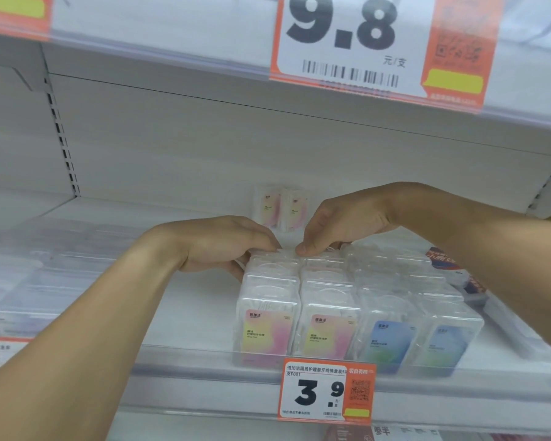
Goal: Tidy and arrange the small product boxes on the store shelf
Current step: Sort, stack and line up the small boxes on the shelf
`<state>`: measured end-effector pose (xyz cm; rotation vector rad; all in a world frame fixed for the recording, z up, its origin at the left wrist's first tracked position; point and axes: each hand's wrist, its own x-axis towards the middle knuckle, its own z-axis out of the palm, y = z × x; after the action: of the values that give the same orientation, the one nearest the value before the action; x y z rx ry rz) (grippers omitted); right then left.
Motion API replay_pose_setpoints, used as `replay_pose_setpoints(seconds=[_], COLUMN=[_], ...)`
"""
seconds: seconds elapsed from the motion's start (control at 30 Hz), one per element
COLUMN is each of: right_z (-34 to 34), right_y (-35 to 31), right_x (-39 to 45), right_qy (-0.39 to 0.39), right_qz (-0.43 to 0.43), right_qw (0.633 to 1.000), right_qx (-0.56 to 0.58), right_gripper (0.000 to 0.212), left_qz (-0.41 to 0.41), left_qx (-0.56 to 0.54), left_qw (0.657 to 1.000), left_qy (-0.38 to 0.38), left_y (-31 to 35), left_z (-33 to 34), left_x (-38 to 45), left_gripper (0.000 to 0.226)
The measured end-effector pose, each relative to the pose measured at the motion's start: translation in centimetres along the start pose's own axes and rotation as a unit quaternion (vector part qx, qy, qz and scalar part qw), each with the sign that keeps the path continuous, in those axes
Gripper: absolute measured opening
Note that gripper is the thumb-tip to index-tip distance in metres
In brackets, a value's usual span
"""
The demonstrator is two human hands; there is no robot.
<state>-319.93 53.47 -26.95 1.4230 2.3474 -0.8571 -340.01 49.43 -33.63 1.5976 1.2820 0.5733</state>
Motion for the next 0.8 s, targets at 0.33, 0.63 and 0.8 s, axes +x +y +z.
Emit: replay_pose_setpoints(seconds=[0.33,0.63,0.8], right_z=[-0.4,-2.5,-4.0], right_y=[0.1,1.2,2.4], right_x=[0.3,3.7,8.9], right_qy=[-0.029,0.217,0.261], right_qz=[0.006,-0.009,-0.003], right_qw=[1.000,0.963,0.948], right_qx=[-0.005,-0.159,-0.181], right_gripper=[0.041,0.036,0.094], left_qz=[0.009,0.009,0.033], left_qx=[0.021,0.008,-0.001], left_qw=[1.000,0.998,0.983], left_qy=[-0.019,-0.065,0.182], left_y=[-0.7,0.5,0.7], left_z=[-0.4,0.0,-0.7], left_x=[0.2,-1.0,0.0], left_gripper=[0.047,0.038,0.029])
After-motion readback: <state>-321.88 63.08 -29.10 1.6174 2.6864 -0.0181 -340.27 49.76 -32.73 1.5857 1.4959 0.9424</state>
